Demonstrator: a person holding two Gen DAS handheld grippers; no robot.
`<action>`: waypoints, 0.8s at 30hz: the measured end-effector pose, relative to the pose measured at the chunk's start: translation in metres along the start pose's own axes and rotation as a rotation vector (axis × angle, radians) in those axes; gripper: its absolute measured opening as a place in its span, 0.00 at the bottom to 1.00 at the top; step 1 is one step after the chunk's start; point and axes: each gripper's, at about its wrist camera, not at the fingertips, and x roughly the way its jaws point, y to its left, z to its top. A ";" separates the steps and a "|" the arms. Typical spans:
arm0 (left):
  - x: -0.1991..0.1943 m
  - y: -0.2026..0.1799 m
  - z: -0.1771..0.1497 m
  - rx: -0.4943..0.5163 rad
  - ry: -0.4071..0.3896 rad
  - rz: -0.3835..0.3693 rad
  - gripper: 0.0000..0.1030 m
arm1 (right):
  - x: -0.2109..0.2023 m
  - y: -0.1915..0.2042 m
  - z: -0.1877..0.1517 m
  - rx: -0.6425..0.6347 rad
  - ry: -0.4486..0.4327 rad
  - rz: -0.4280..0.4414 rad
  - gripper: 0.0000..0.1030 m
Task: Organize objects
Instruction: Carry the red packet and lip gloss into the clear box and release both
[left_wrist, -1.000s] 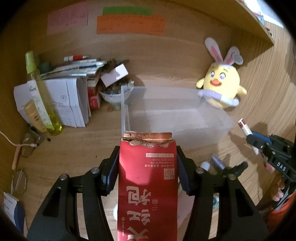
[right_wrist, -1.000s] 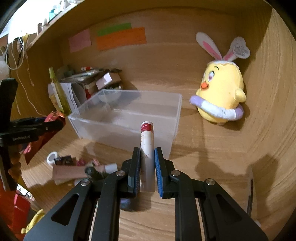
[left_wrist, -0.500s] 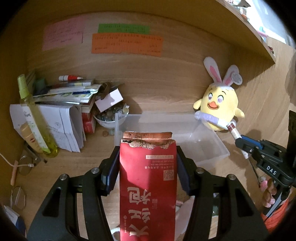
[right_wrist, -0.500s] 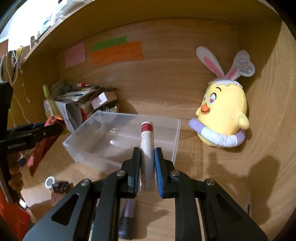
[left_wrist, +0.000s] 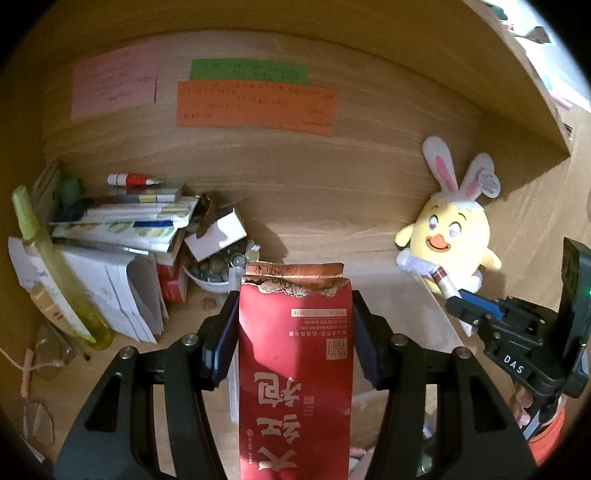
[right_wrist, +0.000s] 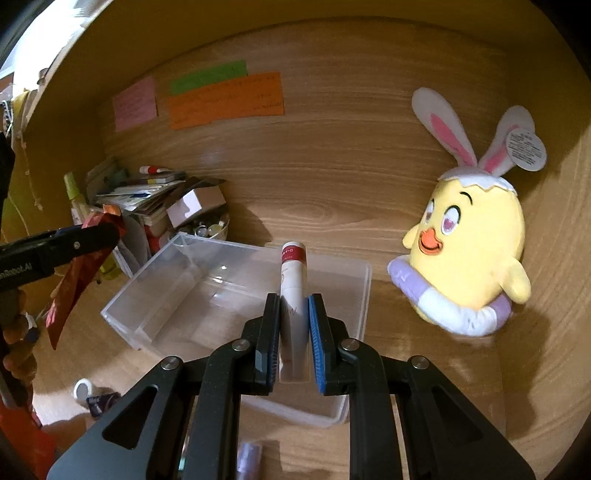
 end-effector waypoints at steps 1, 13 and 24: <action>0.004 0.000 0.003 0.001 0.003 0.004 0.54 | 0.003 0.000 0.002 -0.001 0.003 -0.001 0.14; 0.053 0.000 0.014 0.011 0.054 0.042 0.54 | 0.047 0.002 -0.006 -0.023 0.086 -0.012 0.14; 0.099 -0.007 0.006 0.052 0.150 0.072 0.54 | 0.073 0.003 -0.019 -0.057 0.159 -0.035 0.14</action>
